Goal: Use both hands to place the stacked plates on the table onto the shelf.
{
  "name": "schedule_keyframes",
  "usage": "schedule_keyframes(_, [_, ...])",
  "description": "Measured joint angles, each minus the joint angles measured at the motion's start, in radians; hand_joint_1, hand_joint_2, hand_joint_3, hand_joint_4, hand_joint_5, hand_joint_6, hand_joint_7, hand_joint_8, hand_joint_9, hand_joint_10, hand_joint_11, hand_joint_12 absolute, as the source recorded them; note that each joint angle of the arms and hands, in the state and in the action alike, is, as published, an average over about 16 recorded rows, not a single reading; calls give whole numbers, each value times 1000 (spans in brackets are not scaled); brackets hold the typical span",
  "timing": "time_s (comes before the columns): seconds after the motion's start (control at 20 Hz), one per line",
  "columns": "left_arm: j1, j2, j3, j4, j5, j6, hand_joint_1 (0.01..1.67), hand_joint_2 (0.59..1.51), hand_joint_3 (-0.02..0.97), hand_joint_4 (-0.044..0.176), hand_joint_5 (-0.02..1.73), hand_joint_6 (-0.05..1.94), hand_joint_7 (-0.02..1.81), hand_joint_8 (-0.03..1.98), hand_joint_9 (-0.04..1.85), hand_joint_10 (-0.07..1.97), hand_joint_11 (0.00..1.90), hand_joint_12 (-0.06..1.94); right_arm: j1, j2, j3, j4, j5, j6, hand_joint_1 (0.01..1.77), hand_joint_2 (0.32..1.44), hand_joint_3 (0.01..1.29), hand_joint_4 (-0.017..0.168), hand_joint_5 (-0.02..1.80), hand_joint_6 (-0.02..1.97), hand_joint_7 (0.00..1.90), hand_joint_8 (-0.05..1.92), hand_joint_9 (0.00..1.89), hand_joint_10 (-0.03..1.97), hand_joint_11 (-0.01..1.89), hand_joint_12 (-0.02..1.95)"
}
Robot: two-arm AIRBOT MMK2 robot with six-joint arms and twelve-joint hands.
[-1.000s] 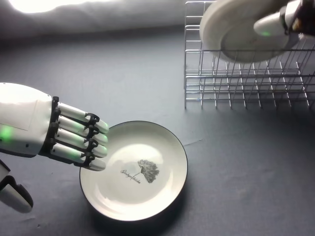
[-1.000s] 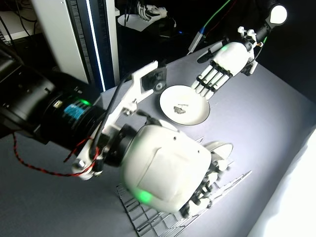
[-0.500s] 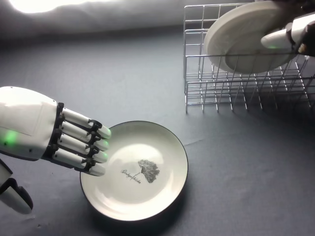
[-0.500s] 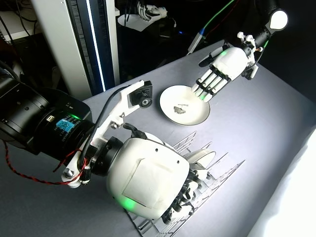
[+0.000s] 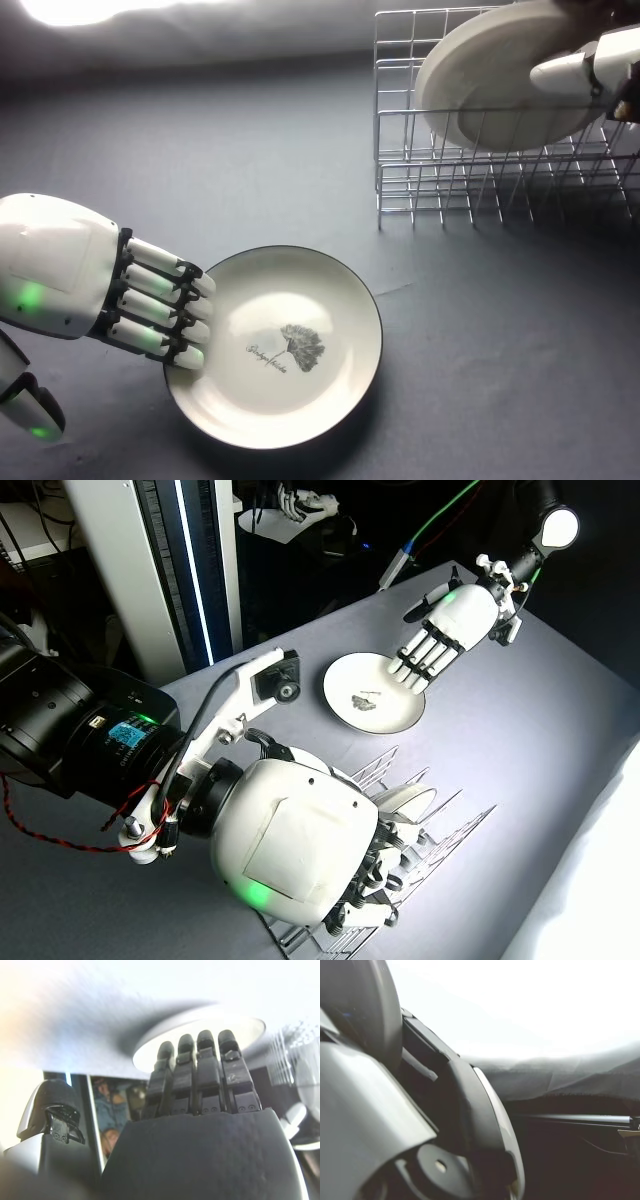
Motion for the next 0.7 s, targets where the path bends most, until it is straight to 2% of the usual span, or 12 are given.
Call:
schedule_keyframes(0.15, [5, -3, 4, 2, 9, 6, 13, 1164, 18, -3, 126, 19, 135, 10, 115, 4, 16, 177, 5, 0, 3, -27, 1, -5, 1185, 1049, 14, 1, 722, 455, 831, 239, 817, 154, 399, 1221])
schedule_keyframes(0.35, [8, 0, 7, 3, 16, 10, 13, 1164, 18, -3, 125, 19, 133, 10, 112, 2, 15, 172, 27, -4, 4, -78, 2, -14, 1117, 1051, 14, 0, 631, 175, 728, 23, 728, 62, 290, 1178])
schedule_keyframes(0.5, [7, 6, 5, 2, 15, 11, 13, 1165, 18, -3, 119, 19, 128, 11, 110, 1, 15, 159, 51, -8, 4, -143, 5, -23, 1061, 1042, 14, 0, 540, 27, 633, 16, 623, 21, 205, 1133])
schedule_keyframes(0.7, [9, 16, -2, 2, 11, 10, 13, 1165, 18, -3, 115, 19, 127, 11, 110, 2, 15, 165, 89, -15, -5, -285, 24, -35, 999, 1018, 14, 0, 410, 13, 496, 15, 478, -7, 116, 1027])
